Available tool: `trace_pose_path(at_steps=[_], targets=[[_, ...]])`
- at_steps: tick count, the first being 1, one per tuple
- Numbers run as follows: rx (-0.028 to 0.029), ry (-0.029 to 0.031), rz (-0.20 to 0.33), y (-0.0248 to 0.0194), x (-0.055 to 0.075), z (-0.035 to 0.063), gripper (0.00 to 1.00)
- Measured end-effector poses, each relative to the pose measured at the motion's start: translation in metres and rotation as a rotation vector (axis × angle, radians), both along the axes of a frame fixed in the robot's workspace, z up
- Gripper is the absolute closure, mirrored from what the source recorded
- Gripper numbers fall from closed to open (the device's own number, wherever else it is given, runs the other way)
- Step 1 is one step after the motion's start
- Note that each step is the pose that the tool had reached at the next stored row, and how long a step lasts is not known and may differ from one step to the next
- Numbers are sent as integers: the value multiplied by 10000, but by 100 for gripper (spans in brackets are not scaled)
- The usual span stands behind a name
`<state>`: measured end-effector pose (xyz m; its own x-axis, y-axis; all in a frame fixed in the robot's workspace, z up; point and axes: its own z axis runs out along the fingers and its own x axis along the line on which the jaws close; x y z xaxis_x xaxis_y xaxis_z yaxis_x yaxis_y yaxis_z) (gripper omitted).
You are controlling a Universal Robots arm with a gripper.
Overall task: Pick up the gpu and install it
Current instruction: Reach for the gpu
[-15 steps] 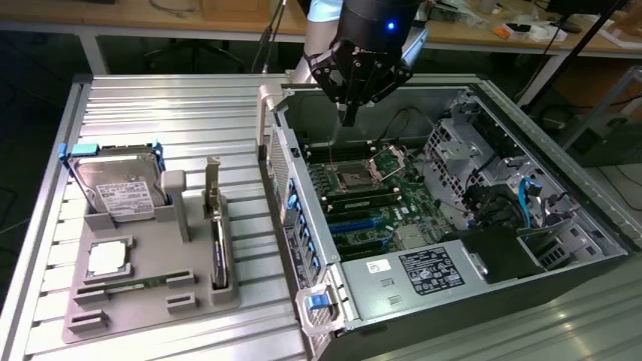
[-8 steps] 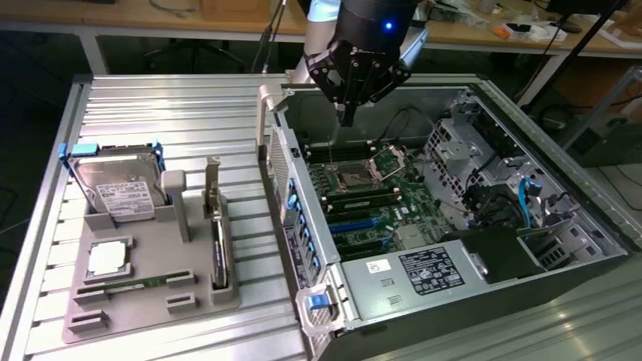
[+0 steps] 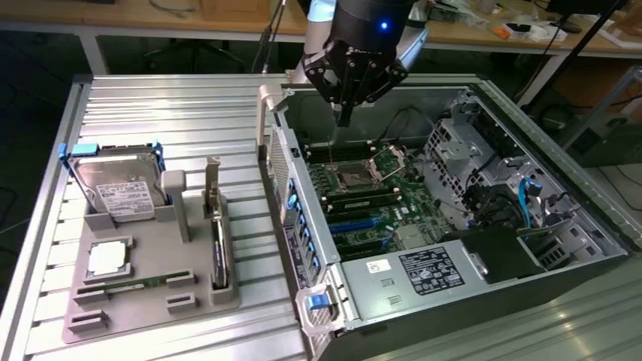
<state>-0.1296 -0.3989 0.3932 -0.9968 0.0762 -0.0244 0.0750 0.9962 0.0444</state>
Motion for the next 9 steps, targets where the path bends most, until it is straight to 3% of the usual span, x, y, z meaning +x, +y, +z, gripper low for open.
trace_pose_path(at_steps=[9], targets=[[0, 0, -1, 0, -29, 0, 89]])
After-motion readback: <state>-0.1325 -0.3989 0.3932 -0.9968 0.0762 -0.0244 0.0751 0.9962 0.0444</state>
